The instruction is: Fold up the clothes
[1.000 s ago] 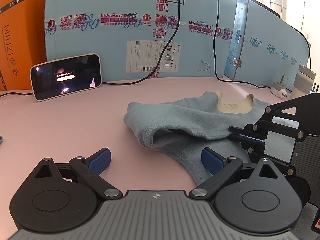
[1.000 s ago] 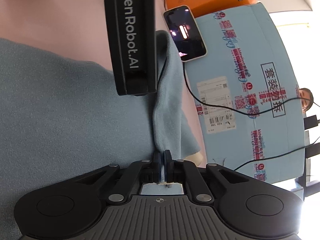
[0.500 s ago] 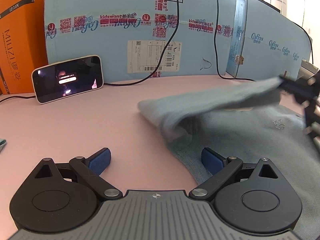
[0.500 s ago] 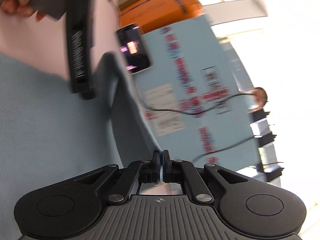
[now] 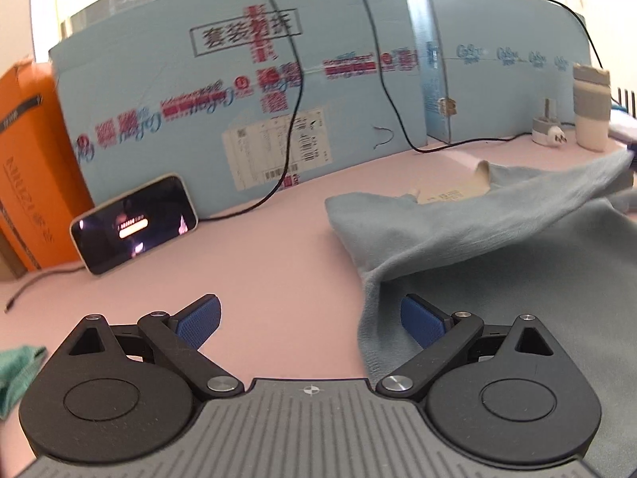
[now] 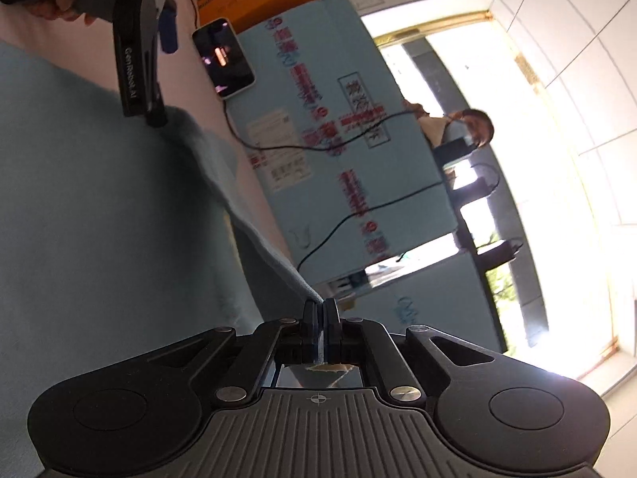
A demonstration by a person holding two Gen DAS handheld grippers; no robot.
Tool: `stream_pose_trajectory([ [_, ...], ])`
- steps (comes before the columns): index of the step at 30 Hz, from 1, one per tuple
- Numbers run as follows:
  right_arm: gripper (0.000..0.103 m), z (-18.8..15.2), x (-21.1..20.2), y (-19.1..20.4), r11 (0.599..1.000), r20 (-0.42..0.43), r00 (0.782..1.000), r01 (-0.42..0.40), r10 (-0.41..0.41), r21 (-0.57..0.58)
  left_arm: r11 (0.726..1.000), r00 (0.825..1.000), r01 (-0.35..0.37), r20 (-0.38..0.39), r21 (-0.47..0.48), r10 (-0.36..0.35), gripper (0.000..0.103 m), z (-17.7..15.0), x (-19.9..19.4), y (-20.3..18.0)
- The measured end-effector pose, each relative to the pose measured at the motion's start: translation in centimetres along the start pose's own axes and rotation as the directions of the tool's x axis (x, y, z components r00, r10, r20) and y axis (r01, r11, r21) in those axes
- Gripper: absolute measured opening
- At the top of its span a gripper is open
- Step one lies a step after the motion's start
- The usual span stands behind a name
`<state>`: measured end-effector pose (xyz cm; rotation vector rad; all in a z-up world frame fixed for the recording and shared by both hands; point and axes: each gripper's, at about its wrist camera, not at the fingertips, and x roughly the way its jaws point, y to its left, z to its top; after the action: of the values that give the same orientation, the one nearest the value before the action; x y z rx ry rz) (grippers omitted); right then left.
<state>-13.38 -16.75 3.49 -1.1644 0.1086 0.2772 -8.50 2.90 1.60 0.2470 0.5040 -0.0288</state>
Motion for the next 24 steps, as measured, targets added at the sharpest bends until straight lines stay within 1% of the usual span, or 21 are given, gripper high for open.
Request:
stream_pose_trajectory([
  [3,0.005,-0.6,-0.2,1.1,0.999,-0.011,0.999,-0.048,0.048,0.021,0.999,1.0,-0.011,0.016,0.042,0.01,0.097,0.2,-0.4,-0.8],
  [8,0.006,-0.7,-2.0,1.3,0.996,0.022,0.998,-0.063,0.062,0.07,0.997,1.0,-0.007,0.006,0.074,0.006,0.097,0.8,0.2,-1.6],
  [12,0.008,-0.8,-3.1,1.0,0.986,0.043,0.996,-0.087,0.082,0.141,0.993,0.999,-0.043,0.001,0.113,0.043,0.097,1.2,1.3,-2.4],
  [14,0.008,-0.8,-3.6,1.0,0.982,0.047,0.995,-0.1,0.093,0.163,0.991,0.997,-0.079,0.014,0.112,0.078,0.097,1.4,1.6,-2.4],
  [16,0.008,-1.1,-3.9,1.1,0.98,0.043,0.994,-0.104,0.098,0.172,0.988,0.991,-0.13,0.025,0.081,0.129,0.097,1.6,1.8,-1.8],
  [17,0.008,-1.2,-4.0,1.2,0.978,0.038,0.994,-0.105,0.099,0.178,0.988,0.99,-0.143,0.021,0.051,0.142,0.097,1.6,1.8,-1.2],
  [20,0.008,-1.8,-4.1,1.3,0.971,0.02,0.993,-0.117,0.115,0.21,0.985,0.986,-0.166,-0.001,-0.041,0.166,0.097,1.5,2.0,0.5],
  [22,0.01,-2.2,-4.0,1.5,0.964,0.011,0.991,-0.129,0.13,0.232,0.981,0.984,-0.177,-0.017,-0.084,0.176,0.098,1.4,2.1,1.4],
  [24,0.018,-2.6,-4.0,1.8,0.959,0.002,0.989,-0.144,0.147,0.244,0.978,0.981,-0.195,-0.03,-0.076,0.193,0.099,1.3,2.2,1.4],
])
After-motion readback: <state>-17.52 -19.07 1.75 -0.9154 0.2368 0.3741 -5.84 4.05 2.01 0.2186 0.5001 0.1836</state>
